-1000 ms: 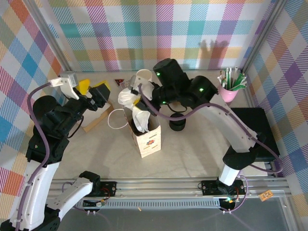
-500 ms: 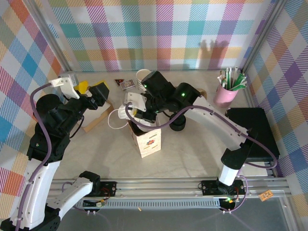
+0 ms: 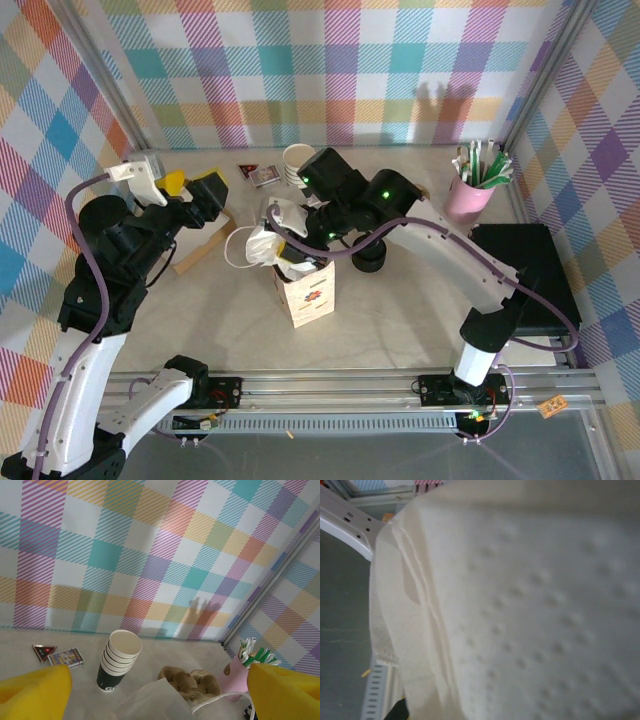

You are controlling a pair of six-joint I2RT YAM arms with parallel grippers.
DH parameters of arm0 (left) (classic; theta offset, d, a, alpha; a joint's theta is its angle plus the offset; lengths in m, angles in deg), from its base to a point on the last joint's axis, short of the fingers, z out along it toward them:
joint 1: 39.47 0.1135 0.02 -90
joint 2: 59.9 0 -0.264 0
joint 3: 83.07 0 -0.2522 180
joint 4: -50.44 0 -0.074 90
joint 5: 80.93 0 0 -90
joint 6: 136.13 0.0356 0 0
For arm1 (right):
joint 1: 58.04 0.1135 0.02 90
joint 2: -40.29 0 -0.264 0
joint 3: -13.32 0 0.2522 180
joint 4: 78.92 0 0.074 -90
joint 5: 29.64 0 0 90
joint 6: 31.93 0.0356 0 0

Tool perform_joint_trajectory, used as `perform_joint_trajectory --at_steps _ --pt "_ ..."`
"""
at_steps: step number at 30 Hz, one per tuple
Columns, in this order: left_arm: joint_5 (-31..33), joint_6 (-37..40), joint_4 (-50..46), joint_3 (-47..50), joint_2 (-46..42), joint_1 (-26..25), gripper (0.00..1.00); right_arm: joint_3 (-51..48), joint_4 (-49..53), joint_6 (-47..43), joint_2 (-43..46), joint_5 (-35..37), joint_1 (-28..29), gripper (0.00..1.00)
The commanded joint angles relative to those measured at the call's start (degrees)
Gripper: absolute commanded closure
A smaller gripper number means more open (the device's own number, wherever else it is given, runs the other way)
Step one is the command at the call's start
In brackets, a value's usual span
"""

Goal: Pack the takeout coffee

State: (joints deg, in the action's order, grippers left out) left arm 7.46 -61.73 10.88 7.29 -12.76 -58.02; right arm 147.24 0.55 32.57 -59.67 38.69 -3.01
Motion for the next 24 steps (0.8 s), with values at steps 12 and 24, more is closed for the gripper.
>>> perform_joint_trajectory --at_steps 12,24 --pt "-0.29 -0.39 1.18 0.71 0.0 0.36 0.1 1.34 1.24 9.79 -5.67 -7.75 -5.77 0.77" --pt "-0.41 0.2 0.08 1.26 -0.05 0.37 0.1 1.87 5.86 8.41 -10.2 -6.46 -5.73 0.65"
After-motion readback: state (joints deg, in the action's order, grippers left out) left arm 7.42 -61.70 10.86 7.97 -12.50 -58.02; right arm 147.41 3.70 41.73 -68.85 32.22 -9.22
